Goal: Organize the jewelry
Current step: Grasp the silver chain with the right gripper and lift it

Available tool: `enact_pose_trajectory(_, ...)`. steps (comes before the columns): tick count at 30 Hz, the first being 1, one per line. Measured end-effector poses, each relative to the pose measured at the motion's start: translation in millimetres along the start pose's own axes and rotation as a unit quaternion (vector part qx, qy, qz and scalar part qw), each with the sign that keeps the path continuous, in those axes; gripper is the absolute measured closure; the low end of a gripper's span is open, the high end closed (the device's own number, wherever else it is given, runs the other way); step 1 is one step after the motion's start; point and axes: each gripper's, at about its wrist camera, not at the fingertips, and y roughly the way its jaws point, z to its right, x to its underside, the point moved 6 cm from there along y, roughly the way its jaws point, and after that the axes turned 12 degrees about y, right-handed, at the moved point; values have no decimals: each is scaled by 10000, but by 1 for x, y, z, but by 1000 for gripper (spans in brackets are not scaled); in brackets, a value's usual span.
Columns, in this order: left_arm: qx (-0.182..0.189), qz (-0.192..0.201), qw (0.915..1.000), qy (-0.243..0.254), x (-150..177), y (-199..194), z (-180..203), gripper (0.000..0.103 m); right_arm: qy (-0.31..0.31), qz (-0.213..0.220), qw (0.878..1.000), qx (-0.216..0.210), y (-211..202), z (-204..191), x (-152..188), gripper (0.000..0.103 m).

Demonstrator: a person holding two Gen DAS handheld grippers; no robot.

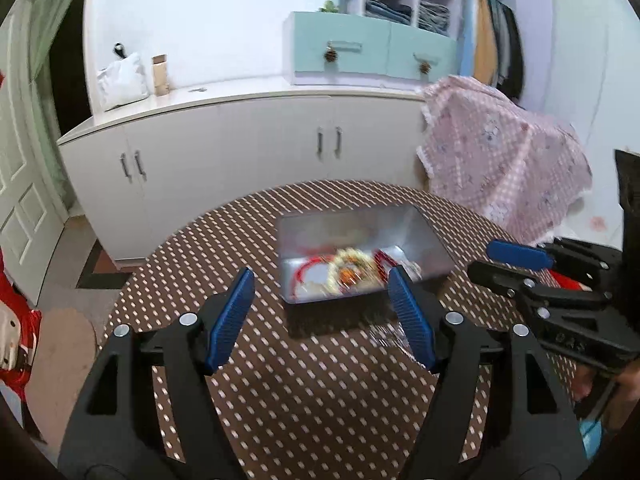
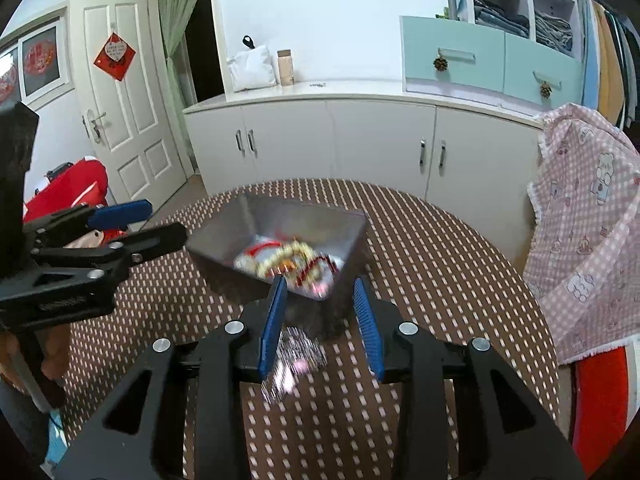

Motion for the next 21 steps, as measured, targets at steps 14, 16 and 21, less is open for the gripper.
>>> enact_pose_trajectory(14,381,-733,9959,366,45,28,59,34,279,-623,9976,127,24,30,42,67)
enact_pose_trajectory(16,337,-765,9961,290,48,27,54,34,338,-677,9971,6,32,27,40,67)
enact_pose_trajectory(21,273,-858,9959,122,57,25,40,34,439,-782,9959,-123,48,20,33,69)
